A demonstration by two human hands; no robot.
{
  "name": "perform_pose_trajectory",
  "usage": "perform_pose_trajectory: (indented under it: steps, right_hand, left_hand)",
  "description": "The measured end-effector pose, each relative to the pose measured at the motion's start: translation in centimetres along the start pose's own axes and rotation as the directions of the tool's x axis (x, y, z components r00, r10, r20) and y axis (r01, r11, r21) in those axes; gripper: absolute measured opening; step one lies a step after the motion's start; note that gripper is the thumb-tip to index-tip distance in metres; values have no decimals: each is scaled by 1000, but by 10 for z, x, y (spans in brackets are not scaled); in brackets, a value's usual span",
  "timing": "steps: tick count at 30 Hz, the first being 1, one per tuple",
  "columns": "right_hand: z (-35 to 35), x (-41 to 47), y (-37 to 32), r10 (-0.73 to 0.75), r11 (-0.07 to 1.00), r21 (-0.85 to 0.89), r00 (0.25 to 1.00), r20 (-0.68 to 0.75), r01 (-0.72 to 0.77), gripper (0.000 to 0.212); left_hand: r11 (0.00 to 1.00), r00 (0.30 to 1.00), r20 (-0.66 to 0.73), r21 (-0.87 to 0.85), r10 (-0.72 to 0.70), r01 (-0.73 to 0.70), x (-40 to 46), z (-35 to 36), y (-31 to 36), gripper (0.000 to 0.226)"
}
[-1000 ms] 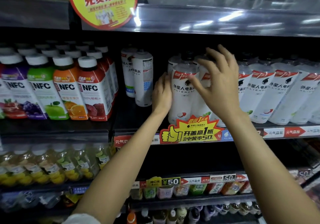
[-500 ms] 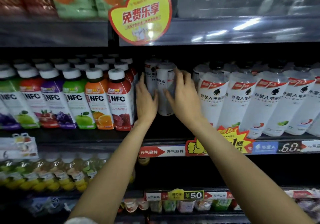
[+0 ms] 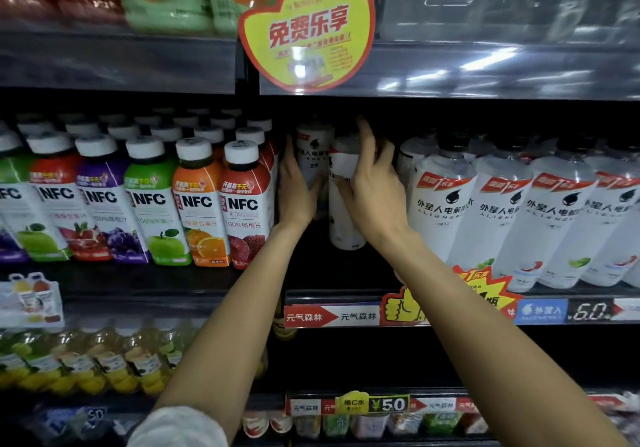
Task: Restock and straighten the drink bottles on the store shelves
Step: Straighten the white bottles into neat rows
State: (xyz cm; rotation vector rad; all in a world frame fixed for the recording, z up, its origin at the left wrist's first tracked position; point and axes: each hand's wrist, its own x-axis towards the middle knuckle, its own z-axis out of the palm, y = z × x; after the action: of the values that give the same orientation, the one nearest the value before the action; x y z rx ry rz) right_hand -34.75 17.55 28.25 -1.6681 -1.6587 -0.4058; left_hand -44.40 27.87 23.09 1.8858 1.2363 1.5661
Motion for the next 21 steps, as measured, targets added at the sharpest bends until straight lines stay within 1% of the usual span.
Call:
perform_pose_trajectory:
  steps: [2,5,9,12,14,17,21]
  right_hand:
    - [-6,-2,0,-15,999,-29,1000,8,15,82]
    - [-14,-2,1,-1,999,-45,998,57,4,85]
    - [-21,6,-2,-11,992,-128,998,54,18,84]
    - [-27,17,-7,1,980,-199,994,112,22,86]
    - [-32,17,-9,1,984,-175,990,143,24,82]
    - [-42,9,-8,-31,993,-113,991,129,45,79]
    - [-55,-3,-1,-137,983,-107,984,110,149,82]
  left_hand:
    - [998,998,37,-53,-43,45,1,1,5,87]
    - [997,997,37,-20,-70,71,0,6,6,85]
    - [999,997,63,35,-34,32,-9,3,14,84]
    - [997,999,55,72,-3,-1,-21,0,15,79]
    - [998,999,30,56,22,-24,-30,-4,14,81]
    - [997,998,0,35,70,-69,-46,-9,18,81]
    - [994,994,-21,-27,103,-104,-65,-14,25,80]
